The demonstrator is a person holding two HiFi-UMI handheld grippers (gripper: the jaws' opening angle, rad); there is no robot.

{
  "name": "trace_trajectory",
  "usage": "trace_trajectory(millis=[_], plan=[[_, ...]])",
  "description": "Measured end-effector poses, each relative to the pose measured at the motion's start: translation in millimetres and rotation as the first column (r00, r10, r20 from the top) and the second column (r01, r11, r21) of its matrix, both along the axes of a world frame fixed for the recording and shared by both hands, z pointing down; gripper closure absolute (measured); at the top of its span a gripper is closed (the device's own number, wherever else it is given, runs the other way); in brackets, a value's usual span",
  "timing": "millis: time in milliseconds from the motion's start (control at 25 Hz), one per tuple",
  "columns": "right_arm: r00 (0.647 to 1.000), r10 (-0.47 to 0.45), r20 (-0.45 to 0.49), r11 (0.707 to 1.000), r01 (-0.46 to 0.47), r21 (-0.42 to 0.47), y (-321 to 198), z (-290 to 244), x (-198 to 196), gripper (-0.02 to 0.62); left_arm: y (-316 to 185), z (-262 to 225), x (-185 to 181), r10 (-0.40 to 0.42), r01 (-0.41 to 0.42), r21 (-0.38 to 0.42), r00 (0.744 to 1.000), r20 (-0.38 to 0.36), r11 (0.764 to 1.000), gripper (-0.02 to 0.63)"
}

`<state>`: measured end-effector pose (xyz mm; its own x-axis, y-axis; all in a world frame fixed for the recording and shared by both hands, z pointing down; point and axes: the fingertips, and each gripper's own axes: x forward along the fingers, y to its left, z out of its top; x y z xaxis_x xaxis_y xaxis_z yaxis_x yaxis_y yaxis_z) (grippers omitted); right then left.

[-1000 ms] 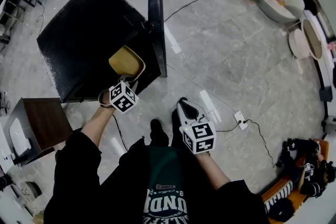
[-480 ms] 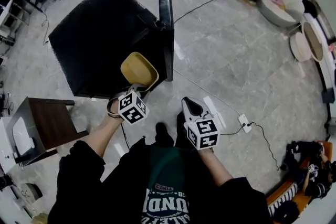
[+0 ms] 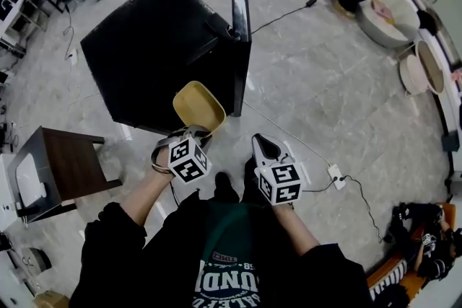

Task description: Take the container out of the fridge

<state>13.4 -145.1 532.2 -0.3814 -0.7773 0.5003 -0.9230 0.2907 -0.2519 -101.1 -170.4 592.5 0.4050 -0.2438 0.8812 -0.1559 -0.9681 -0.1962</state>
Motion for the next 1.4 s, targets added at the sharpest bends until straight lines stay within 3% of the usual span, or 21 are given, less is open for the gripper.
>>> trace_trajectory(millis=[1400], plan=[[0.997,-0.072,-0.002,0.997,0.072,0.034,7,-21,-22,0.56,9,-8,-30,-0.081,0.081,-0.011,0.997,-0.006,0.997,0.578]])
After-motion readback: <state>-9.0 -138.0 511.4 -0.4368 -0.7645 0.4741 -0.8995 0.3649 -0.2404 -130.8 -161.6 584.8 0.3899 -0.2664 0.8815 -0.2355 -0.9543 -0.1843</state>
